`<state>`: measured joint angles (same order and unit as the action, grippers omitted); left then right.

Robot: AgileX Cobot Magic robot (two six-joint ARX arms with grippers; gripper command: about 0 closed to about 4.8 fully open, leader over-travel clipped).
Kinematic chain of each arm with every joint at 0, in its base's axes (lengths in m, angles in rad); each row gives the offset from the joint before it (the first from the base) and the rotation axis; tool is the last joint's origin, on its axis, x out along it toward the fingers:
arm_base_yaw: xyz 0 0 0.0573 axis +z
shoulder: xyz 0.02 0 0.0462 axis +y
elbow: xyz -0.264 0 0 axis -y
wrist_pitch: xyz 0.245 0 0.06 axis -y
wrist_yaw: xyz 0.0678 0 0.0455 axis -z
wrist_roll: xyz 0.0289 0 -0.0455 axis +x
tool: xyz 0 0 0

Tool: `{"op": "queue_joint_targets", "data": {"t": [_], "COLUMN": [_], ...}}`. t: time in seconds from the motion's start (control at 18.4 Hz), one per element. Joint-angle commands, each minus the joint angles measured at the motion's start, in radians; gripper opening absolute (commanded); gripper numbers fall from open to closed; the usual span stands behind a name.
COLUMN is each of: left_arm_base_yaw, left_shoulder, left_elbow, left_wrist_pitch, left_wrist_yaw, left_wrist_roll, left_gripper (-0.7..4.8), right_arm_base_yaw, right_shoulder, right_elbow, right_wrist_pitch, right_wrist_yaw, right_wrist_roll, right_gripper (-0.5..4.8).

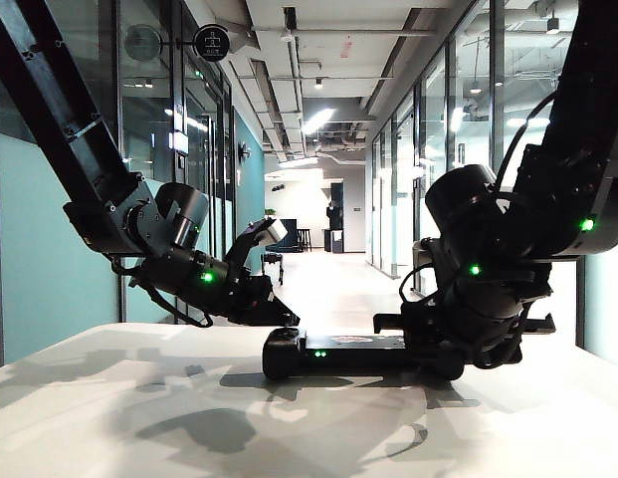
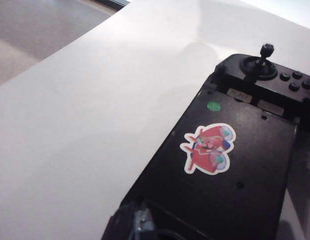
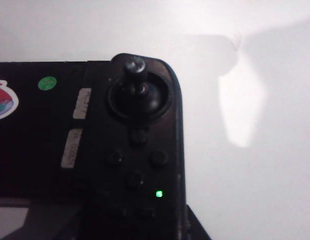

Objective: Push the left joystick on the remote control sitting on the white table backward to make the robot dog back up in a straight line until it returns close to you.

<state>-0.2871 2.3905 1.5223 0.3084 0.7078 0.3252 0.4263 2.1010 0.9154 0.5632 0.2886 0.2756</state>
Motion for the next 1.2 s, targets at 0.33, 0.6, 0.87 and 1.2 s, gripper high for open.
{"op": "queue_joint_targets", "data": {"t": [0.33,0.6,0.87,1.2], "left_arm_base_yaw": [-0.001,-0.001,-0.001,-0.001], "left_shoulder": [-0.004,-0.004,-0.004,-0.003], "left_elbow": [0.003,0.003,0.003,0.003], "left_wrist_pitch": [-0.001,0.002,0.038,0.037], "left_wrist_yaw": [0.042,0.040,0.026,0.082], "left_wrist_roll": [0.042,0.042,0.042,0.042], "left_gripper": [-0.05,-0.05,-0.05,-0.05], "right_arm_base_yaw": [0.000,0.000,0.000,0.000], "right_shoulder": [-0.004,-0.004,-0.004,-0.004], "right_elbow": [0.002,0.002,0.003,0.003], "right_wrist_pitch": [0.017,0.017,0.017,0.017], "right_wrist_yaw": [0.026,0.029,0.031,0.031], "right_wrist_roll": [0.013,0.013,0.013,0.013], "right_gripper": [1.96,1.97,1.97,1.97]}}
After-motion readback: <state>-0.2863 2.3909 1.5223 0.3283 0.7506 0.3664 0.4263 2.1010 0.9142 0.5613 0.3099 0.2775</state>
